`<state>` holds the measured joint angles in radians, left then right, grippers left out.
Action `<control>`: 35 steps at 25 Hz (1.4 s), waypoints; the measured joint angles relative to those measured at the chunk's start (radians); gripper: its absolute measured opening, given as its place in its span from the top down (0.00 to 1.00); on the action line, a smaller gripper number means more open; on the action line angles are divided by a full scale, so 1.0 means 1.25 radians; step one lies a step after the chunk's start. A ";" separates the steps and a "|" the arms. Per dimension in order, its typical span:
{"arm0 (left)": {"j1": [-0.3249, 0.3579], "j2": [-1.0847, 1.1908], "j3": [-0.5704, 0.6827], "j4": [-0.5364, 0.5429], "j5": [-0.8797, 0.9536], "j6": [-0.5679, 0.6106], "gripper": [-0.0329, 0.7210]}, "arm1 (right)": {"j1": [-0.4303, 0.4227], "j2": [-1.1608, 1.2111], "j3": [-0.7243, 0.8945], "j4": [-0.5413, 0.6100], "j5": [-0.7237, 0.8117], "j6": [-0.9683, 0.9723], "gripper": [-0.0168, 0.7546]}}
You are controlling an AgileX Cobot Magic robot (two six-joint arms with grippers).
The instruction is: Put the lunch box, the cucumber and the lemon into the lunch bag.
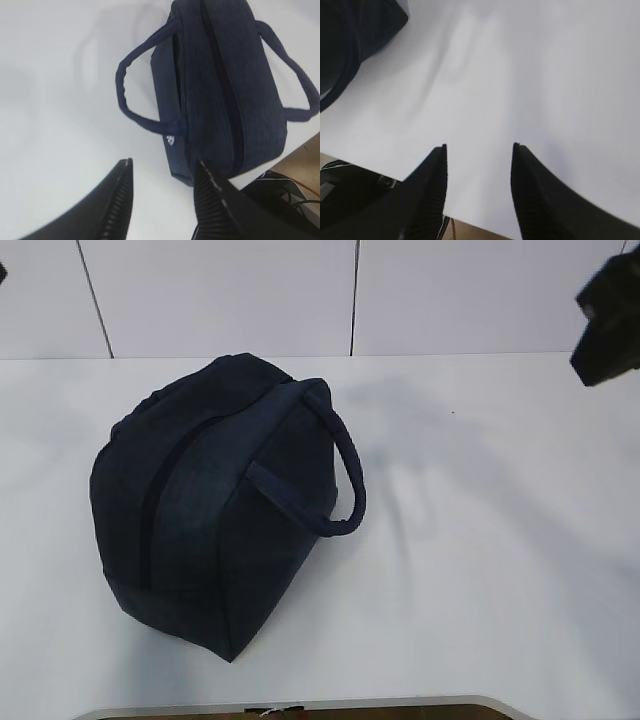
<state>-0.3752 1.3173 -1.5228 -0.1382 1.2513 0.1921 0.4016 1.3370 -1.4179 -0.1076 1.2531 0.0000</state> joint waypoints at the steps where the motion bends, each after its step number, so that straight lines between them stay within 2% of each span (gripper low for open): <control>1: 0.000 -0.026 0.018 0.001 0.000 0.000 0.57 | 0.000 -0.029 0.022 0.000 0.000 0.000 0.53; 11: 0.000 -0.276 0.196 0.005 0.003 0.000 0.57 | 0.000 -0.296 0.232 -0.007 0.000 0.000 0.53; 26: 0.000 -0.649 0.391 0.000 0.010 0.000 0.57 | 0.000 -0.666 0.395 -0.031 0.009 0.011 0.53; 35: 0.000 -0.886 0.568 -0.036 0.018 -0.002 0.60 | 0.000 -0.808 0.525 -0.026 0.011 0.025 0.53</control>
<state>-0.3752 0.2095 -0.8128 -0.1837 1.2744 0.1901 0.4016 0.3267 -0.7613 -0.1407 1.2666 0.0317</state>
